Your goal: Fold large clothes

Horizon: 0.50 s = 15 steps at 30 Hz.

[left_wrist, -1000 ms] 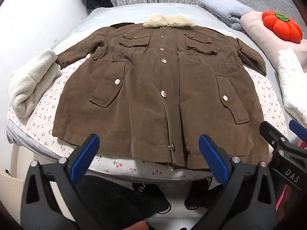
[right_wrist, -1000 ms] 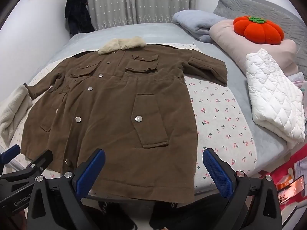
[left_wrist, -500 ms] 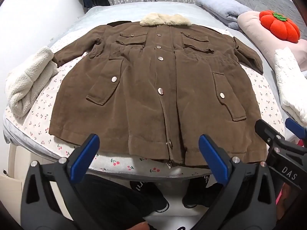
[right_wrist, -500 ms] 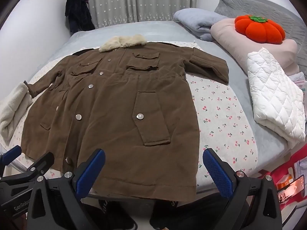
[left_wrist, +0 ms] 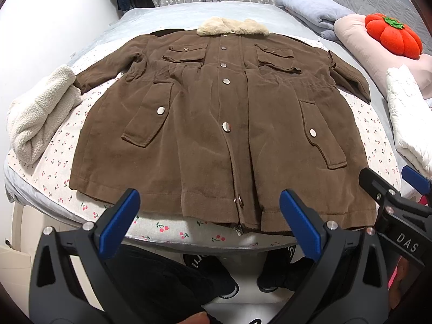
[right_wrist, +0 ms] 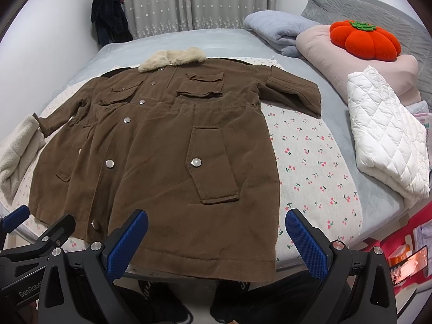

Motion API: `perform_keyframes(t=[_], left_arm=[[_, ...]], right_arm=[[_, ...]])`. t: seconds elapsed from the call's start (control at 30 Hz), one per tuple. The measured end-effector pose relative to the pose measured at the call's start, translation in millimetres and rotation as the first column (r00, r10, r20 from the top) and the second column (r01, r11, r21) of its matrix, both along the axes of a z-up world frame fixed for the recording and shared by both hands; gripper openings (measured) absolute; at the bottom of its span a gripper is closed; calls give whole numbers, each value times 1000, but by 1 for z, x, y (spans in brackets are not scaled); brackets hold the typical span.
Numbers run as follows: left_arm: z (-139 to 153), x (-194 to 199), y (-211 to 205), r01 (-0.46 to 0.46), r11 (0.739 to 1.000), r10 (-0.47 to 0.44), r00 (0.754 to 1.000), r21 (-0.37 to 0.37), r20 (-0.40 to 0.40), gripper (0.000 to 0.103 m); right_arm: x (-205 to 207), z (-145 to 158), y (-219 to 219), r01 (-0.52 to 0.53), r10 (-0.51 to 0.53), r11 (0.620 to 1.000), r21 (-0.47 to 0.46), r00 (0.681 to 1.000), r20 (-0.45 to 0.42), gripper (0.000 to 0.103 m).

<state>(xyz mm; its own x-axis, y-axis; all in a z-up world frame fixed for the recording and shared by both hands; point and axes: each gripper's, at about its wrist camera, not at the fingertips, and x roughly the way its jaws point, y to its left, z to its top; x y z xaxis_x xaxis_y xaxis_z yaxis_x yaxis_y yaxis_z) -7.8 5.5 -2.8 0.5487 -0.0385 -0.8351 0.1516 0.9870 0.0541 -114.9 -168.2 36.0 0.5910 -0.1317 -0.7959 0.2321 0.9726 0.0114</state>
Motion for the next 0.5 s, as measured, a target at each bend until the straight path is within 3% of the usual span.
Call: perform_keyframes(t=[0.5], left_arm=[[-4, 3, 3, 2, 1000, -3, 1000, -9, -22, 103]], right_arm=[[2, 2, 2, 13, -13, 1000, -12, 1000, -16, 103]])
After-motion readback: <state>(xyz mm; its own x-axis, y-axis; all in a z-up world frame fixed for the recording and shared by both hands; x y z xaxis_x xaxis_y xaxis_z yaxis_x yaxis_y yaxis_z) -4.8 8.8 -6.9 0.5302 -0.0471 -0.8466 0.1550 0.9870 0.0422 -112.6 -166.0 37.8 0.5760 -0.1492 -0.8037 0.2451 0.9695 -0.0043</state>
